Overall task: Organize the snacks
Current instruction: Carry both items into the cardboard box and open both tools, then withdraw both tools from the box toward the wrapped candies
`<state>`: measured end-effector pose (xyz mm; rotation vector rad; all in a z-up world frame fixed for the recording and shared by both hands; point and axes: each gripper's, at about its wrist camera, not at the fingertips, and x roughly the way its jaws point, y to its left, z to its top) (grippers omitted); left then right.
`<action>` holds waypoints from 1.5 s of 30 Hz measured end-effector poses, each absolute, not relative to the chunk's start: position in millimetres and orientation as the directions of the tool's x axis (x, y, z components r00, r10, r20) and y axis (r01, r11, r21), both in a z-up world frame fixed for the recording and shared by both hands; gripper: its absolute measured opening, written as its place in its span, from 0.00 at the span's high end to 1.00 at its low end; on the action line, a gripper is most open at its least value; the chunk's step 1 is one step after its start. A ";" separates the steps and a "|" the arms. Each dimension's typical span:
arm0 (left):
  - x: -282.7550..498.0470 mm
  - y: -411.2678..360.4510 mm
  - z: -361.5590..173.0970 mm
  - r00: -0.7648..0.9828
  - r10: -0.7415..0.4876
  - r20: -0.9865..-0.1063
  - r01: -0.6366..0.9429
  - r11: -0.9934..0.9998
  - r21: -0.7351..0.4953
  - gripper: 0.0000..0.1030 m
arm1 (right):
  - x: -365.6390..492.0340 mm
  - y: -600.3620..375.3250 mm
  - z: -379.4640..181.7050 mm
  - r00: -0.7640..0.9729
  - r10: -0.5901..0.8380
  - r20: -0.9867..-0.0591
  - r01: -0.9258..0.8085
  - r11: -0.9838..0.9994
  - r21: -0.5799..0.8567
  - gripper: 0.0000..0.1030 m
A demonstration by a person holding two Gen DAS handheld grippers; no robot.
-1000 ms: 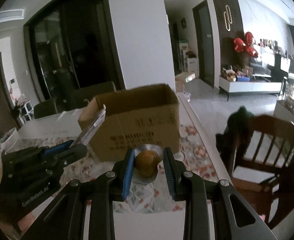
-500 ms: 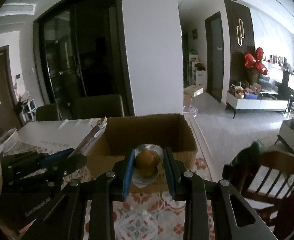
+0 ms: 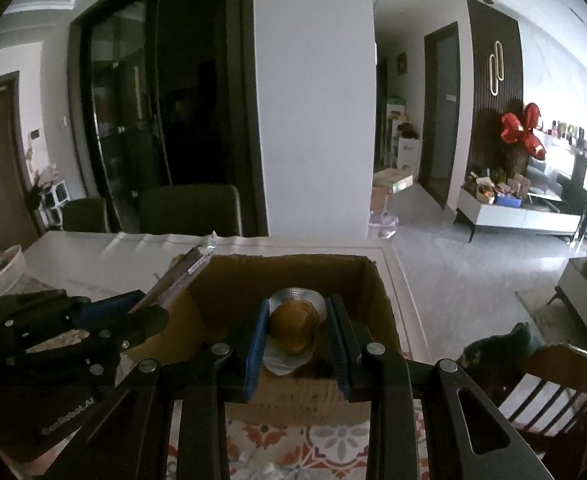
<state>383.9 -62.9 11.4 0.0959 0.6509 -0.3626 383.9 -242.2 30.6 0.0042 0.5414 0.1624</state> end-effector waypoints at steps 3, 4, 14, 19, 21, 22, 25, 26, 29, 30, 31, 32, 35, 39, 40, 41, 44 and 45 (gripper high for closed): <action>398.2 -66.6 6.3 0.721 -0.282 -0.633 0.354 0.935 -0.012 0.80 | 397.2 -244.0 28.0 0.832 0.154 -0.533 -0.147 0.988 0.055 0.70; 400.9 -67.6 5.3 0.719 -0.276 -0.637 0.353 0.935 -0.007 0.80 | 401.6 -244.2 27.0 0.828 0.151 -0.540 -0.146 0.988 0.051 0.70; 380.6 -56.7 6.7 0.768 -0.207 -0.606 0.289 0.956 0.040 0.38 | 405.8 -241.6 12.3 0.816 0.100 -0.570 -0.115 0.993 0.010 0.56; 351.7 -53.9 12.7 0.803 -0.201 -0.561 0.276 0.960 0.050 0.35 | 387.0 -242.6 8.0 0.818 0.100 -0.566 -0.114 0.993 0.012 0.47; 342.9 -53.5 14.0 0.803 -0.210 -0.557 0.283 0.958 0.047 0.28 | 376.1 -242.7 7.7 0.827 0.095 -0.553 -0.112 0.994 0.003 0.47; 337.2 -54.3 14.5 0.801 -0.225 -0.555 0.297 0.954 0.042 0.23 | 372.7 -243.1 7.2 0.830 0.093 -0.550 -0.109 0.994 0.004 0.47; 322.6 -57.1 14.1 0.803 -0.239 -0.547 0.311 0.950 0.042 0.22 | 354.8 -247.2 8.0 0.839 0.089 -0.537 -0.097 0.995 0.013 0.47; 319.4 -57.8 13.3 0.804 -0.236 -0.546 0.310 0.950 0.045 0.20 | 349.8 -249.1 8.1 0.842 0.082 -0.534 -0.088 0.996 0.015 0.43; 308.4 -62.0 7.8 0.810 -0.216 -0.545 0.299 0.952 0.067 0.19 | 331.5 -257.4 6.3 0.851 0.057 -0.522 -0.052 0.998 0.025 0.39; 305.2 -63.7 5.6 0.811 -0.210 -0.546 0.297 0.952 0.076 0.18 | 325.0 -260.1 4.8 0.854 0.045 -0.518 -0.038 0.999 0.025 0.39; 301.4 -65.0 3.0 0.812 -0.203 -0.547 0.292 0.953 0.081 0.16 | 320.2 -262.2 3.4 0.856 0.037 -0.516 -0.028 0.999 0.025 0.39; 298.5 -65.4 1.0 0.813 -0.201 -0.546 0.290 0.954 0.081 0.15 | 315.0 -264.8 1.3 0.856 0.027 -0.516 -0.014 1.000 0.028 0.39; 287.0 -65.6 -5.1 0.813 -0.215 -0.542 0.296 0.953 0.065 0.14 | 300.8 -272.2 -4.2 0.858 -0.006 -0.514 0.027 0.999 0.034 0.39; 272.5 -64.6 -11.2 0.805 -0.236 -0.545 0.306 0.951 0.041 0.14 | 281.1 -273.4 -11.9 0.859 -0.052 -0.510 0.066 0.998 0.009 0.39; 269.1 -64.4 -12.7 0.803 -0.239 -0.546 0.308 0.951 0.036 0.14 | 276.8 -271.9 -14.1 0.859 -0.064 -0.508 0.072 0.997 -0.003 0.39; 266.2 -63.9 -14.7 0.803 -0.239 -0.545 0.306 0.951 0.035 0.14 | 273.8 -271.3 -15.0 0.859 -0.070 -0.506 0.076 0.997 -0.010 0.39; 256.8 -62.4 -21.4 0.805 -0.242 -0.542 0.307 0.951 0.030 0.14 | 259.8 -271.7 -23.2 0.856 -0.078 -0.511 0.087 0.996 -0.007 0.39; 253.1 -62.1 -25.5 0.804 -0.244 -0.543 0.309 0.950 0.031 0.14 | 256.1 -272.1 -26.4 0.853 -0.076 -0.516 0.090 0.996 0.001 0.39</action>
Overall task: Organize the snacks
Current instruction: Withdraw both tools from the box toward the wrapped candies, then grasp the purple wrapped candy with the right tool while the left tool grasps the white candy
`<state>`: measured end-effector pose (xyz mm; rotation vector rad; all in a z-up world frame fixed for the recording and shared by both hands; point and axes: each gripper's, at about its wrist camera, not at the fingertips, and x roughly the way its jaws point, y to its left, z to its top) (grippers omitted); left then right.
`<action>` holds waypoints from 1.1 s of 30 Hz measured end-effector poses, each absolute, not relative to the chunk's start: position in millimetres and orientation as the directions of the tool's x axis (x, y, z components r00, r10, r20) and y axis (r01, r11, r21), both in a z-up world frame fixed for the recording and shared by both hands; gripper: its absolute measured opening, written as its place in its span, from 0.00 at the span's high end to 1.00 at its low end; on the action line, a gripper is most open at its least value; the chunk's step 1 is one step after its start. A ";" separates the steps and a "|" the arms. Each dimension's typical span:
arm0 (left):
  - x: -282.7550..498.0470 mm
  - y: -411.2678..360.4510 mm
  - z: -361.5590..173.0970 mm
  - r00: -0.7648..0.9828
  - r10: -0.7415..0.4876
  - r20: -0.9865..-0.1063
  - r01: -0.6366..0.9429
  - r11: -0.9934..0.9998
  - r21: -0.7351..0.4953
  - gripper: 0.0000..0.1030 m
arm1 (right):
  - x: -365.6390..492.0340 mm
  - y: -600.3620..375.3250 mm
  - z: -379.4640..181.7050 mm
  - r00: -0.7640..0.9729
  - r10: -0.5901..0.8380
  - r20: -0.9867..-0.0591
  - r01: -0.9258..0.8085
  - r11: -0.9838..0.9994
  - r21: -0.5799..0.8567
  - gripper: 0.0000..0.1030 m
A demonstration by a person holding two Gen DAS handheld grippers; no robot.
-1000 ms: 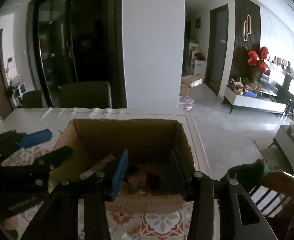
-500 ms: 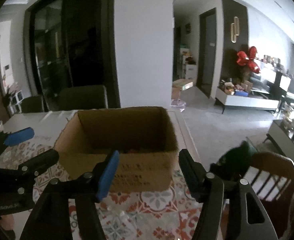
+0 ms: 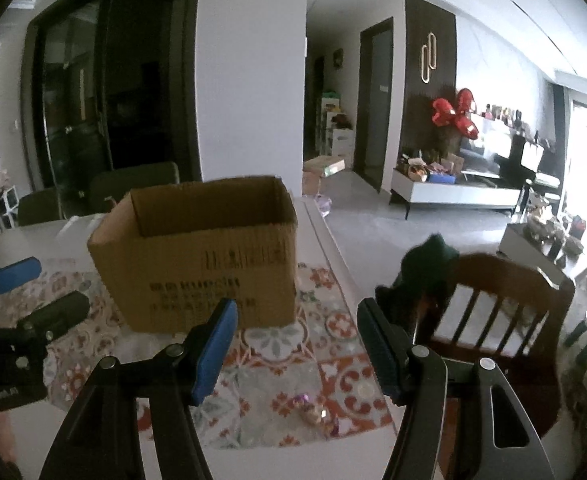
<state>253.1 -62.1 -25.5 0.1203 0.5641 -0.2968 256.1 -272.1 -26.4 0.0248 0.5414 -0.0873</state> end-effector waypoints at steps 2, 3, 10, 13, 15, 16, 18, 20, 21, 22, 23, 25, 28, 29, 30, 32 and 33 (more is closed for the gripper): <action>246.6 -63.6 -33.1 0.796 -0.256 -0.548 0.327 0.945 0.033 0.14 | 251.9 -275.6 -31.5 0.847 -0.076 -0.526 0.094 0.996 0.009 0.39; 245.2 -64.9 -37.3 0.792 -0.261 -0.552 0.334 0.942 0.034 0.14 | 249.4 -276.8 -36.8 0.842 -0.077 -0.534 0.097 0.995 0.009 0.39; 250.1 -74.6 -72.7 0.732 -0.278 -0.621 0.381 0.924 0.035 0.14 | 240.6 -282.5 -73.1 0.784 -0.074 -0.616 0.098 0.995 0.004 0.39; 257.4 -78.2 -85.7 0.716 -0.271 -0.644 0.385 0.922 0.041 0.14 | 242.6 -285.9 -85.0 0.761 -0.083 -0.643 0.111 0.994 0.003 0.39; 263.0 -81.3 -92.9 0.703 -0.268 -0.659 0.391 0.919 0.043 0.14 | 244.6 -288.1 -91.4 0.750 -0.090 -0.655 0.121 0.993 0.001 0.39; 266.7 -82.9 -97.4 0.694 -0.270 -0.667 0.395 0.918 0.040 0.14 | 246.1 -289.1 -94.5 0.744 -0.095 -0.661 0.126 0.992 -0.001 0.39; 272.9 -86.1 -106.9 0.679 -0.273 -0.681 0.404 0.914 0.036 0.14 | 249.2 -291.6 -101.6 0.730 -0.098 -0.677 0.134 0.991 0.001 0.39; 281.5 -91.1 -117.2 0.661 -0.276 -0.698 0.417 0.908 0.036 0.14 | 253.3 -294.6 -109.6 0.710 -0.095 -0.698 0.142 0.990 0.010 0.39; 283.1 -91.8 -120.6 0.656 -0.278 -0.702 0.421 0.906 0.035 0.14 | 255.3 -295.8 -113.3 0.703 -0.093 -0.705 0.145 0.989 0.013 0.39; 286.9 -93.7 -125.5 0.649 -0.276 -0.709 0.427 0.904 0.038 0.14 | 257.1 -296.5 -116.5 0.696 -0.096 -0.712 0.148 0.989 0.012 0.39; 290.0 -94.6 -128.8 0.642 -0.277 -0.714 0.432 0.901 0.038 0.15 | 259.5 -297.0 -119.8 0.687 -0.099 -0.720 0.151 0.988 0.009 0.39; 296.9 -96.4 -136.1 0.628 -0.280 -0.726 0.439 0.898 0.034 0.16 | 263.8 -297.1 -125.6 0.675 -0.109 -0.730 0.154 0.988 -0.005 0.39; 305.6 -99.3 -141.0 0.619 -0.282 -0.733 0.446 0.894 0.032 0.16 | 270.4 -296.3 -132.8 0.661 -0.114 -0.742 0.149 0.989 -0.019 0.39; 309.7 -99.3 -143.0 0.615 -0.287 -0.734 0.449 0.893 0.026 0.16 | 272.2 -296.3 -134.5 0.657 -0.115 -0.745 0.147 0.989 -0.024 0.39; 311.4 -99.5 -143.7 0.613 -0.292 -0.735 0.452 0.892 0.023 0.16 | 274.6 -296.1 -137.3 0.650 -0.115 -0.751 0.144 0.989 -0.027 0.39; 317.0 -100.3 -146.4 0.606 -0.297 -0.738 0.454 0.891 0.014 0.16 | 277.6 -296.0 -140.4 0.641 -0.116 -0.759 0.141 0.989 -0.032 0.40; 319.6 -101.0 -147.8 0.602 -0.300 -0.740 0.457 0.890 0.011 0.16 | 278.8 -295.7 -141.5 0.638 -0.118 -0.761 0.141 0.989 -0.035 0.40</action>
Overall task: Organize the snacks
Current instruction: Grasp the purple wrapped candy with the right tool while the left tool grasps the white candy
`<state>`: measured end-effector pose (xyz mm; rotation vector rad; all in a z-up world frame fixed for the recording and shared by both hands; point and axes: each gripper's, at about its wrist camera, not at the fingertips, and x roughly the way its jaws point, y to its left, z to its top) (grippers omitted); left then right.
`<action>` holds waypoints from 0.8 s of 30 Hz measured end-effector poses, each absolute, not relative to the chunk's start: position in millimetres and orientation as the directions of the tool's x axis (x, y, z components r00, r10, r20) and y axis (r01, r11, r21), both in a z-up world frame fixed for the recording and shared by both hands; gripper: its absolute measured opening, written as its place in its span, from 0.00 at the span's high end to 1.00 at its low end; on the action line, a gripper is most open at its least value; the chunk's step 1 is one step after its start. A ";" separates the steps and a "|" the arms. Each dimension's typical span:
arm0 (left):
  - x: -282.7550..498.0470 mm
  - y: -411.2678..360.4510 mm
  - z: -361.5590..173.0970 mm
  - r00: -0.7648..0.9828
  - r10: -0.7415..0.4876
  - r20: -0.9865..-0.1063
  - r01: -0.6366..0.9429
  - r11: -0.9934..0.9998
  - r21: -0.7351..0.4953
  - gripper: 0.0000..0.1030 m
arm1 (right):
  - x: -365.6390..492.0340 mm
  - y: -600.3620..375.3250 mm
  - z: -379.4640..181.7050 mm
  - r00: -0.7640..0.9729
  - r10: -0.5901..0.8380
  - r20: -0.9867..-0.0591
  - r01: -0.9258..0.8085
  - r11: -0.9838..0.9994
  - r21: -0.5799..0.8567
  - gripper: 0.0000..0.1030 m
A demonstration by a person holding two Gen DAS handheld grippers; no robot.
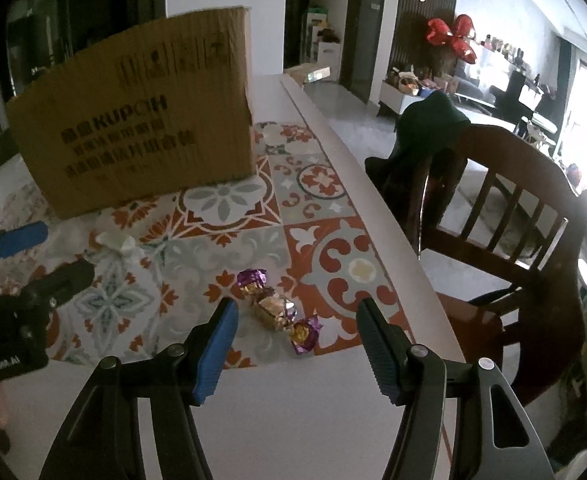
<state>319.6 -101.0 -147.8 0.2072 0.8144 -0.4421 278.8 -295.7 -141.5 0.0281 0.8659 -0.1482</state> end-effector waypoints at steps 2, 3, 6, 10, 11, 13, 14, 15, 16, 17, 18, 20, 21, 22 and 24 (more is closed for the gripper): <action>324.7 -102.7 -149.8 0.598 -0.301 -0.743 0.457 0.889 0.008 0.16 | 280.4 -294.2 -143.1 0.636 -0.121 -0.762 0.137 0.990 -0.042 0.41; 326.6 -103.7 -150.6 0.597 -0.301 -0.743 0.458 0.889 0.008 0.17 | 281.2 -293.6 -143.7 0.635 -0.120 -0.763 0.137 0.990 -0.042 0.46; 331.7 -106.5 -152.7 0.598 -0.295 -0.746 0.457 0.889 0.016 0.17 | 283.3 -292.2 -145.9 0.629 -0.111 -0.769 0.131 0.991 -0.036 0.53; 336.4 -111.5 -155.9 0.595 -0.289 -0.750 0.460 0.888 0.023 0.17 | 284.6 -292.9 -150.1 0.626 -0.096 -0.774 0.132 0.991 -0.017 0.66; 337.0 -112.0 -156.7 0.594 -0.288 -0.751 0.459 0.888 0.023 0.17 | 284.8 -293.0 -150.5 0.628 -0.093 -0.772 0.131 0.991 -0.013 0.68; 338.8 -113.4 -159.0 0.591 -0.289 -0.753 0.456 0.890 0.017 0.17 | 285.0 -294.0 -150.7 0.637 -0.087 -0.766 0.131 0.991 -0.004 0.72; 339.5 -113.6 -160.0 0.589 -0.289 -0.755 0.454 0.891 0.013 0.18 | 285.2 -294.7 -150.8 0.639 -0.085 -0.764 0.133 0.991 0.001 0.77; 340.9 -113.2 -161.1 0.586 -0.290 -0.756 0.450 0.893 0.006 0.18 | 285.6 -294.7 -150.2 0.640 -0.082 -0.764 0.134 0.991 0.006 0.81; 342.8 -112.7 -162.1 0.582 -0.291 -0.759 0.445 0.896 -0.002 0.19 | 286.3 -295.1 -149.5 0.641 -0.076 -0.764 0.137 0.990 0.016 0.82; 343.8 -112.4 -163.0 0.578 -0.292 -0.762 0.440 0.898 -0.010 0.22 | 287.4 -295.6 -148.8 0.642 -0.068 -0.764 0.140 0.990 0.029 0.83; 345.3 -112.1 -164.2 0.571 -0.295 -0.766 0.435 0.900 -0.022 0.23 | 288.4 -295.4 -147.8 0.644 -0.061 -0.762 0.142 0.989 0.040 0.83; 348.2 -112.3 -166.7 0.553 -0.305 -0.776 0.429 0.902 -0.048 0.28 | 289.8 -293.5 -145.4 0.654 -0.054 -0.755 0.139 0.989 0.050 0.83; 348.8 -112.4 -167.2 0.551 -0.305 -0.777 0.425 0.904 -0.052 0.29 | 289.9 -292.1 -144.2 0.659 -0.052 -0.750 0.136 0.989 0.052 0.83; 348.9 -113.1 -166.6 0.556 -0.304 -0.774 0.422 0.905 -0.052 0.34 | 289.9 -291.3 -143.3 0.664 -0.050 -0.746 0.135 0.989 0.054 0.83; 349.8 -114.8 -166.2 0.559 -0.302 -0.772 0.419 0.906 -0.051 0.40 | 291.2 -291.6 -142.1 0.668 -0.040 -0.743 0.132 0.989 0.065 0.83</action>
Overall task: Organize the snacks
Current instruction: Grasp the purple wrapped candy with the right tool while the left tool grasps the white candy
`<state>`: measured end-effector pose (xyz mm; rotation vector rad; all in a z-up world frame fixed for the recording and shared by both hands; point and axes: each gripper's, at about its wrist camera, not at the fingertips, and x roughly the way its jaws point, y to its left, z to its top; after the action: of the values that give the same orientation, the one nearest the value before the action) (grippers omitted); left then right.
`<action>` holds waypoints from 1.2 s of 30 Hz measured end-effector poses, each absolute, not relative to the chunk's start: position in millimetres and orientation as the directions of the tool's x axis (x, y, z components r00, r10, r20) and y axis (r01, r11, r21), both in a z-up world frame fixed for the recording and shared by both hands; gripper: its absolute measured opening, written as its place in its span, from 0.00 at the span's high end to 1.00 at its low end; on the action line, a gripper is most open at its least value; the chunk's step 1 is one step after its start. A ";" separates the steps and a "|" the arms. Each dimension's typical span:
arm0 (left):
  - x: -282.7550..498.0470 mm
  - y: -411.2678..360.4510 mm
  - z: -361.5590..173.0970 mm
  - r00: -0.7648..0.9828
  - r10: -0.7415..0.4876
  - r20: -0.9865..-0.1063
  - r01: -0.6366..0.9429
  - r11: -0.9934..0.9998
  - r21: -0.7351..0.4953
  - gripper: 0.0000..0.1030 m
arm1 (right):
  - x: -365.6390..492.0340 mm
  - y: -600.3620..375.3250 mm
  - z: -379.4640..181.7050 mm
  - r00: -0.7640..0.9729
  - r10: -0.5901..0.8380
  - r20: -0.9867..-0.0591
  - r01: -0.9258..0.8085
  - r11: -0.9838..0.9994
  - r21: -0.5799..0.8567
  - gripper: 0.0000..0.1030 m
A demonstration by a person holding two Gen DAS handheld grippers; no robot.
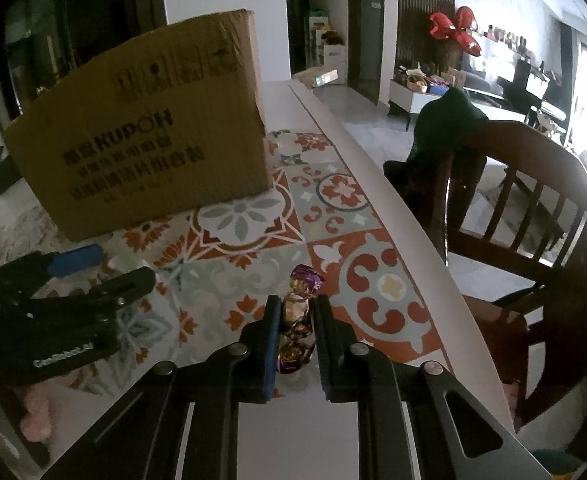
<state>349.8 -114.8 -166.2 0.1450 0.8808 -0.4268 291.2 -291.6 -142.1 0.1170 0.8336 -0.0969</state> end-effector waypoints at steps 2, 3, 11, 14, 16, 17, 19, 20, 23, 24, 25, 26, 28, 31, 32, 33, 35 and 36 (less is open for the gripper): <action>349.9 -116.7 -165.9 0.565 -0.293 -0.771 0.412 0.910 -0.044 0.54 | 292.2 -292.5 -141.8 0.669 -0.022 -0.743 0.131 0.987 0.089 0.83; 349.3 -116.8 -165.5 0.565 -0.298 -0.769 0.413 0.909 -0.050 0.58 | 292.5 -292.9 -142.0 0.669 -0.015 -0.743 0.132 0.986 0.099 0.83; 342.7 -120.3 -163.9 0.548 -0.328 -0.769 0.425 0.901 -0.081 0.67 | 291.5 -293.3 -139.8 0.678 0.012 -0.735 0.127 0.983 0.133 0.83; 335.1 -115.7 -160.4 0.543 -0.342 -0.767 0.427 0.899 -0.098 0.67 | 289.9 -291.1 -137.2 0.683 0.029 -0.730 0.116 0.982 0.148 0.83; 329.1 -113.4 -154.8 0.551 -0.348 -0.759 0.429 0.898 -0.100 0.67 | 288.1 -290.1 -134.0 0.688 0.043 -0.724 0.107 0.981 0.160 0.83; 326.8 -112.0 -151.7 0.556 -0.352 -0.753 0.430 0.897 -0.102 0.67 | 286.9 -289.1 -132.5 0.690 0.049 -0.722 0.102 0.981 0.165 0.83; 321.7 -107.6 -143.3 0.564 -0.362 -0.742 0.429 0.896 -0.111 0.67 | 284.5 -287.3 -127.9 0.698 0.059 -0.713 0.092 0.981 0.171 0.83; 320.2 -105.9 -139.9 0.569 -0.361 -0.739 0.427 0.898 -0.111 0.67 | 282.9 -286.1 -125.0 0.703 0.064 -0.709 0.085 0.981 0.172 0.83; 314.1 -100.7 -128.9 0.587 -0.358 -0.727 0.420 0.901 -0.104 0.67 | 278.4 -281.1 -115.6 0.716 0.071 -0.694 0.068 0.983 0.171 0.83; 312.6 -99.2 -125.2 0.592 -0.357 -0.722 0.420 0.902 -0.102 0.67 | 276.9 -279.9 -112.9 0.720 0.074 -0.690 0.061 0.984 0.170 0.83; 310.0 -96.6 -119.3 0.602 -0.361 -0.713 0.418 0.902 -0.103 0.67 | 275.2 -277.6 -109.2 0.726 0.076 -0.683 0.054 0.984 0.167 0.83; 309.1 -95.5 -117.1 0.605 -0.361 -0.710 0.418 0.902 -0.103 0.67 | 273.5 -275.5 -105.4 0.732 0.080 -0.677 0.047 0.985 0.167 0.83; 305.2 -91.4 -106.9 0.620 -0.363 -0.695 0.417 0.904 -0.101 0.67 | 270.4 -271.4 -97.9 0.741 0.093 -0.666 0.029 0.985 0.170 0.83; 300.1 -86.2 -92.2 0.641 -0.369 -0.673 0.416 0.904 -0.099 0.67 | 266.6 -265.9 -86.5 0.755 0.104 -0.647 0.008 0.986 0.168 0.83; 298.3 -84.3 -87.1 0.650 -0.369 -0.664 0.415 0.905 -0.097 0.67 | 265.2 -263.8 -81.8 0.761 0.108 -0.639 0.000 0.986 0.168 0.83; 297.3 -84.2 -84.2 0.655 -0.371 -0.658 0.415 0.904 -0.097 0.67 | 264.1 -262.0 -77.8 0.767 0.113 -0.632 -0.007 0.986 0.168 0.83; 295.0 -81.0 -75.2 0.667 -0.370 -0.647 0.411 0.907 -0.094 0.67 | 261.8 -257.7 -69.7 0.779 0.124 -0.615 -0.025 0.986 0.168 0.83; 294.4 -79.3 -71.2 0.672 -0.366 -0.644 0.407 0.909 -0.092 0.67 | 260.7 -255.7 -65.2 0.785 0.127 -0.606 -0.031 0.986 0.166 0.83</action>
<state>294.4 -79.3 -71.2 0.0612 0.7113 -0.4353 260.7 -255.7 -65.2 0.1503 0.6629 0.0860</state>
